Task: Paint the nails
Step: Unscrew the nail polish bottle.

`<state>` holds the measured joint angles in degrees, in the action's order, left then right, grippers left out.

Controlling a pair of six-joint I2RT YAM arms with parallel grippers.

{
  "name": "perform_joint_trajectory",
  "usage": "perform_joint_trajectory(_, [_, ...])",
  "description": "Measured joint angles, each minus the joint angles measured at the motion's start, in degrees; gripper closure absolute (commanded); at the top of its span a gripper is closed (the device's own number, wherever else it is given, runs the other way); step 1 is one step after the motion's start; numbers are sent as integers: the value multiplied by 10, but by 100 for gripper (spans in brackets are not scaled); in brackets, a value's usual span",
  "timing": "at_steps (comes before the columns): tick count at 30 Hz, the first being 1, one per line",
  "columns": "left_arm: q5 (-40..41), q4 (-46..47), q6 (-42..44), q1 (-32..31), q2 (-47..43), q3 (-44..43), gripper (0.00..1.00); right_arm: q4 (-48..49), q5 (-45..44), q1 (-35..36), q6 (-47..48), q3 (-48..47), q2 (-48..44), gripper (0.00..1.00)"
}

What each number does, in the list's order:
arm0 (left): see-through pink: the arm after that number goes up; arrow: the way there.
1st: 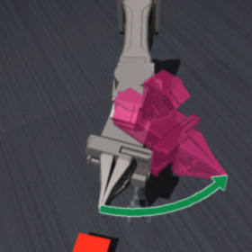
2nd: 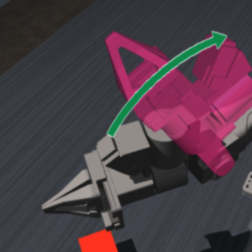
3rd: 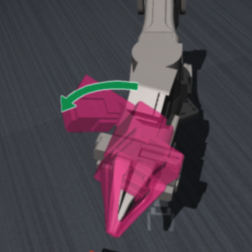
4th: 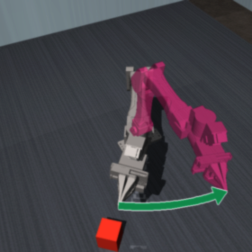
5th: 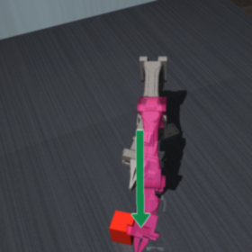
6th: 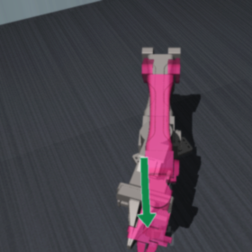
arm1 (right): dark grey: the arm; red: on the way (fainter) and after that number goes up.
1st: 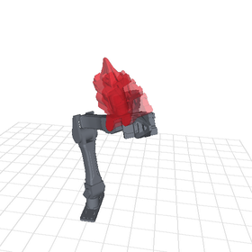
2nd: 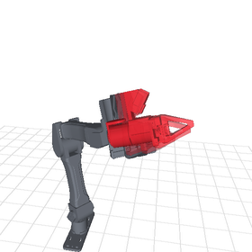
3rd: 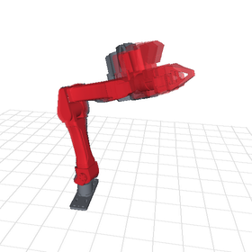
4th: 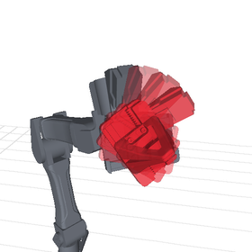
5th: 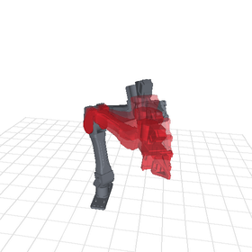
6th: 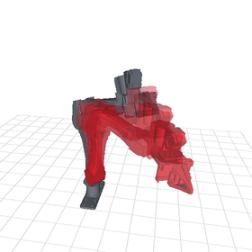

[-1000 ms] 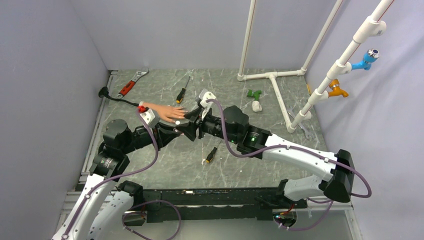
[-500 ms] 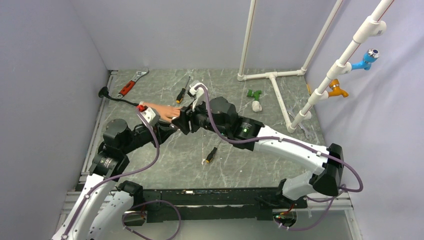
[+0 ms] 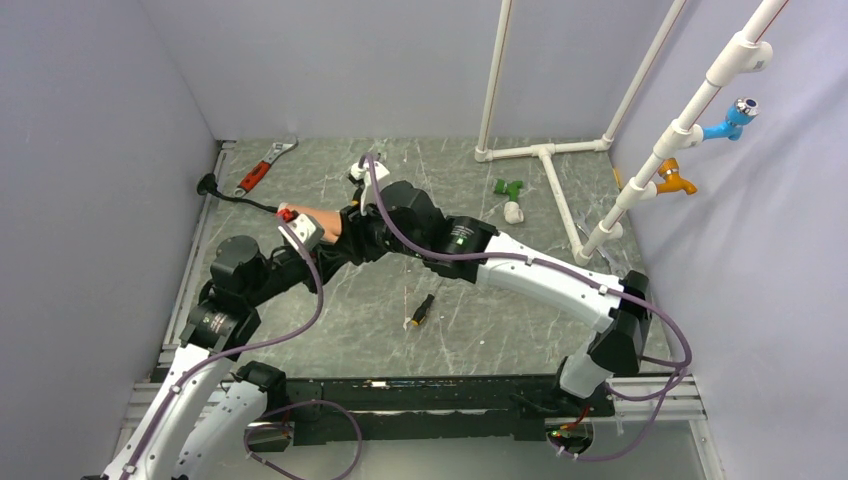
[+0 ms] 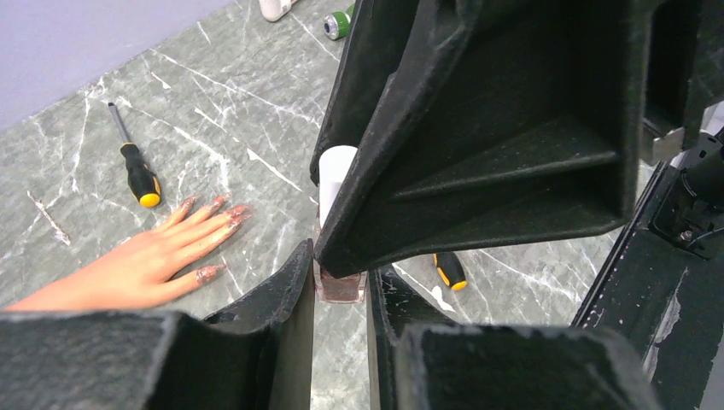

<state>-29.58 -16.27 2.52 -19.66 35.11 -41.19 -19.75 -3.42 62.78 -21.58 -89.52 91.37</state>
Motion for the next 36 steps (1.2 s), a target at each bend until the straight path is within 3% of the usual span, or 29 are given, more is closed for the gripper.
perform_joint_trajectory(6, [11, -6, 3, -3, 0, 0, 100, -31, -2, 0, 0, -27, 18, 66])
perform_joint_trajectory(12, [20, -8, 6, -6, 3, 0, 100, -48, -2, 0, 2, -42, 28, 59])
perform_joint_trajectory(16, [23, -8, 9, -7, 6, 0, 100, -60, -4, 0, 6, -56, 34, 59])
perform_joint_trajectory(24, [25, -9, 11, -10, 7, 0, 100, -72, -13, 3, 13, -61, 35, 74])
perform_joint_trajectory(29, [26, -12, 12, -11, 6, 0, 100, -73, -17, 3, 17, -61, 35, 88])
perform_joint_trajectory(31, [26, -12, 12, -11, 6, 0, 100, -74, -17, 3, 18, -61, 35, 100])
perform_joint_trajectory(36, [26, -12, 12, -12, 6, 0, 100, -73, -16, 3, 21, -60, 35, 100])
